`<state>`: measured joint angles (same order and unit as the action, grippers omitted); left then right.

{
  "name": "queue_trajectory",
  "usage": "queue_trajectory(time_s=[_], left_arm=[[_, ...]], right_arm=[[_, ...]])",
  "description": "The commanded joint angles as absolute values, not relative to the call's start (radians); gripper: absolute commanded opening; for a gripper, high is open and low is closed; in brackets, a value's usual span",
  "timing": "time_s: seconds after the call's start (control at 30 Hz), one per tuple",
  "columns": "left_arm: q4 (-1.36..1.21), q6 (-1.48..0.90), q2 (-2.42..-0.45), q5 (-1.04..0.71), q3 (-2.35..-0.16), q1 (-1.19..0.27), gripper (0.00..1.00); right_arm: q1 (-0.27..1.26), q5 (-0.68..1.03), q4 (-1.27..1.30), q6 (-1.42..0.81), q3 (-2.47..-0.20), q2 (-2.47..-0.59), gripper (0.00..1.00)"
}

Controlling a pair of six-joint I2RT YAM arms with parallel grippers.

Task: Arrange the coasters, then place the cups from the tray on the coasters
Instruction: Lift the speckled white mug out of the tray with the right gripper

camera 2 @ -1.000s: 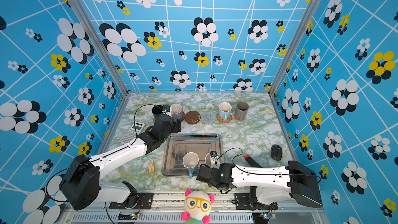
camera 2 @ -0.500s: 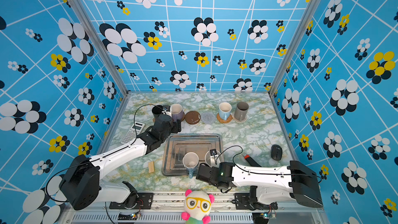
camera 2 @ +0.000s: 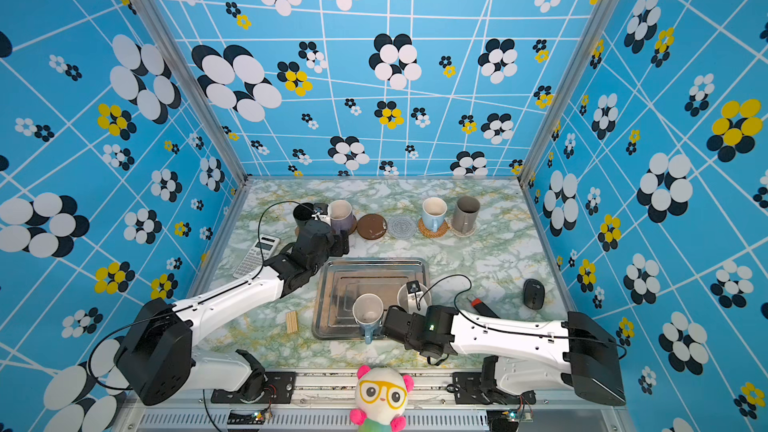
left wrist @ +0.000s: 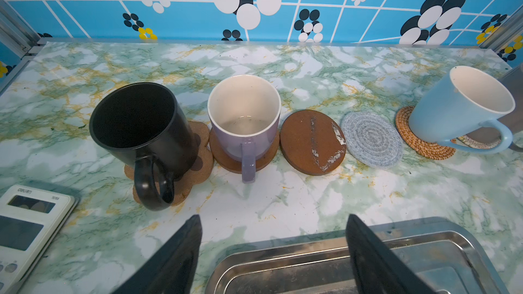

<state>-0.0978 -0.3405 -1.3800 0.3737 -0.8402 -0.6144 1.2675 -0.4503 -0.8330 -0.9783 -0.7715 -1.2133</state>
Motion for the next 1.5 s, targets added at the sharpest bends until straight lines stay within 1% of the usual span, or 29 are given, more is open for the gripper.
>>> queue_trajectory(time_s=[0.0, 0.77, 1.47], left_arm=[[-0.083, -0.345, -1.388, 0.382, -0.871, -0.606, 0.81], [-0.077, -0.344, -1.387, 0.387, -0.871, -0.603, 0.81], [-0.077, -0.345, -1.387, 0.387, -0.868, -0.597, 0.80]], right_arm=[[1.252, -0.490, -0.820, -0.938, -0.810, -1.178, 0.00], [1.119, -0.399, -0.772, -0.780, -0.849, -1.183, 0.00], [1.052, -0.370, -0.744, -0.694, -0.890, -1.229, 0.00]])
